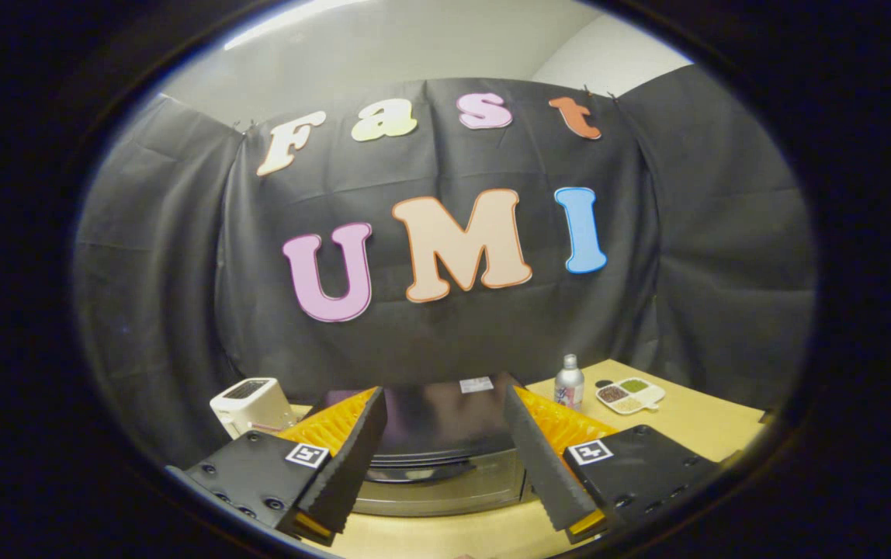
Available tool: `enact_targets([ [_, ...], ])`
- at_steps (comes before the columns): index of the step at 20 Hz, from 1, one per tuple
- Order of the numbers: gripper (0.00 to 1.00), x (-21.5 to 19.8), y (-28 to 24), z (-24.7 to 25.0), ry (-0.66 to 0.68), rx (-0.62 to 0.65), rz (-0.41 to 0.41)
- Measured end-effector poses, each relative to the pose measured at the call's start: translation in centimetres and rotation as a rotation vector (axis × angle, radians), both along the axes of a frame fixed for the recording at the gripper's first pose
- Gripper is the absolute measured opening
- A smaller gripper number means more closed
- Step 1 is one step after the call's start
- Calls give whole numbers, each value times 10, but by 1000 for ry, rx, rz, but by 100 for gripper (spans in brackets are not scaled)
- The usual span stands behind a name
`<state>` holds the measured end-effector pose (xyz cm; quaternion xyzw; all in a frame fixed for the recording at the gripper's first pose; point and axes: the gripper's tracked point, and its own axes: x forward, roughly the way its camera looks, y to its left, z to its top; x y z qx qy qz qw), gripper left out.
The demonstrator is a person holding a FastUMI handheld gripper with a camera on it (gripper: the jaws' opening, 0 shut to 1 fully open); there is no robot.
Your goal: Open the toaster oven, put the food inside, and close the toaster oven door.
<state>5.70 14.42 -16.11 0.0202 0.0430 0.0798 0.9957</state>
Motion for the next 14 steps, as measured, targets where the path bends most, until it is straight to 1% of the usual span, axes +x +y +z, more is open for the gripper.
enact_targets([
  [3,97,6,20,-28,42,21,35],
  [6,97,7,33,-47,67,-14,59],
  [11,97,12,43,-75,110,-72,66],
  [13,97,13,43,-91,150,-84,62],
  [14,97,13,43,-85,121,-84,63],
])
